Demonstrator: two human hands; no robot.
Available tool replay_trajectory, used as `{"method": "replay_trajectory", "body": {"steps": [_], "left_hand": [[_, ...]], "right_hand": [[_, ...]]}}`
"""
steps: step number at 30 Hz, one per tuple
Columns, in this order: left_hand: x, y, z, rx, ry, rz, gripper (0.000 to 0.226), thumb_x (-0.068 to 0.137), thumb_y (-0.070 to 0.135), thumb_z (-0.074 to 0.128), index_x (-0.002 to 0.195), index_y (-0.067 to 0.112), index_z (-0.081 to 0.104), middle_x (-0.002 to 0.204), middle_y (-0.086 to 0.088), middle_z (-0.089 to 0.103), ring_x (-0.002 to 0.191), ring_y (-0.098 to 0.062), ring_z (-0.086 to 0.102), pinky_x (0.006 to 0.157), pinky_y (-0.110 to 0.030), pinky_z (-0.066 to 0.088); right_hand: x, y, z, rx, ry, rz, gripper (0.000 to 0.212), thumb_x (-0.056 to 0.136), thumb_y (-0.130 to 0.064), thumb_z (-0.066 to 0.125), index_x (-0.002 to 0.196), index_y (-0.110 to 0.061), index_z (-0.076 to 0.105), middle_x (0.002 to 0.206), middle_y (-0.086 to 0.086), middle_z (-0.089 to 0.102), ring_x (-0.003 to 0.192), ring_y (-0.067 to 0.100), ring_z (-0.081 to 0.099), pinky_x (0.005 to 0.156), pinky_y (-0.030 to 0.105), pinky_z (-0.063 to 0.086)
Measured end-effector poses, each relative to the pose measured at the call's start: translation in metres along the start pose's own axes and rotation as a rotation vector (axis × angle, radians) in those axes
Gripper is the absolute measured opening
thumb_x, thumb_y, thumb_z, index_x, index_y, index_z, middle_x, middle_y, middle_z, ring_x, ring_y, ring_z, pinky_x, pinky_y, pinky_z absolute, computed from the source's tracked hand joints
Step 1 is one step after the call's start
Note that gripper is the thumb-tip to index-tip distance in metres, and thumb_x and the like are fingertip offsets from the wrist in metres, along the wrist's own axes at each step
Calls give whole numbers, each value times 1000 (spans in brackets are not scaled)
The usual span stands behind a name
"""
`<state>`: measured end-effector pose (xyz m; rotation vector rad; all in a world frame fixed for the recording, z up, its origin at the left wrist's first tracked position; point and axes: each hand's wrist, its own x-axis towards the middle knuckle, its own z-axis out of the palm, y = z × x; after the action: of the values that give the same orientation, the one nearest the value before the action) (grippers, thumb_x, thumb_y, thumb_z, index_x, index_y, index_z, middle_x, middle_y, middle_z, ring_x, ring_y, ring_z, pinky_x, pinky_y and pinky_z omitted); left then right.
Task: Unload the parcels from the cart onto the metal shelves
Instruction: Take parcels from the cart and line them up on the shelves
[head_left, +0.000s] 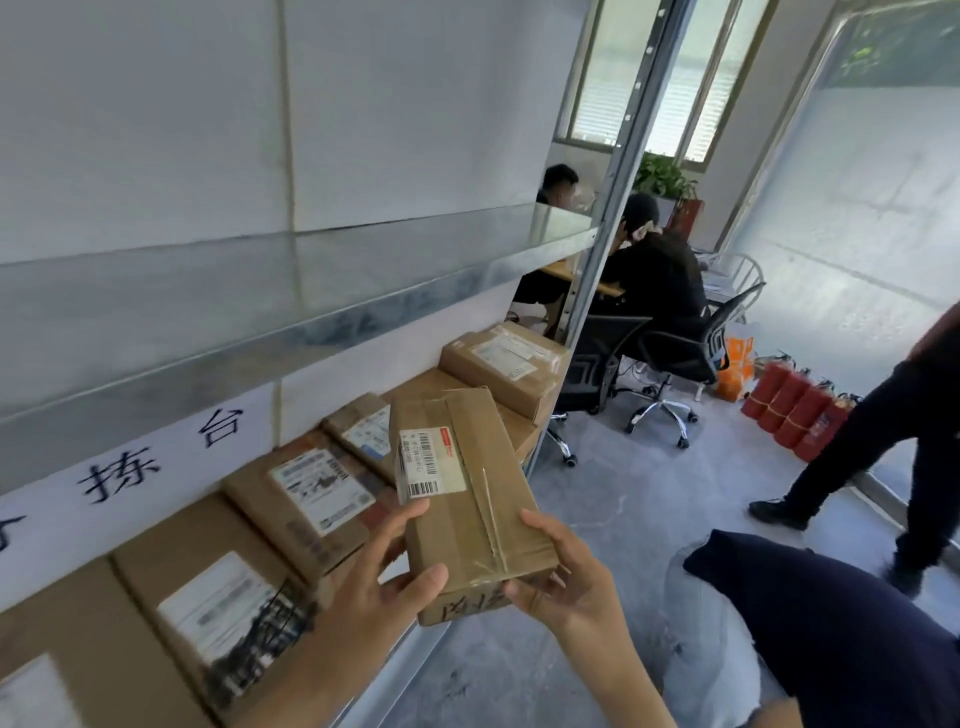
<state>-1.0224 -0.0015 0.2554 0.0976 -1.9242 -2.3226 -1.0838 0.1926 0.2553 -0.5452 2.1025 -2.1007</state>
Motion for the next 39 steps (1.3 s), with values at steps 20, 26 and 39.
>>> {"method": "replay_trajectory", "body": {"steps": [20, 26, 39], "left_hand": [[206, -36, 122, -19, -39, -32, 49, 73, 29, 77, 115, 47, 57, 126, 6, 60, 111, -11, 62, 88, -33, 55], [269, -50, 191, -85, -1, -32, 67, 54, 54, 83, 115, 50, 56, 125, 10, 60, 106, -10, 64, 87, -36, 54], [355, -52, 266, -56, 177, 25, 78, 30, 70, 82, 103, 55, 60, 107, 22, 65, 100, -11, 66, 80, -29, 57]], "right_hand": [[153, 46, -159, 13, 96, 38, 65, 56, -48, 88, 115, -34, 65, 104, -6, 66, 97, 16, 63, 85, 31, 54], [215, 51, -244, -29, 35, 36, 57, 60, -32, 86, 113, -35, 66, 103, -9, 66, 95, 13, 62, 83, 31, 54], [316, 60, -332, 17, -146, 47, 65, 56, -45, 89, 115, -34, 65, 103, -9, 65, 98, 14, 62, 83, 32, 54]]}}
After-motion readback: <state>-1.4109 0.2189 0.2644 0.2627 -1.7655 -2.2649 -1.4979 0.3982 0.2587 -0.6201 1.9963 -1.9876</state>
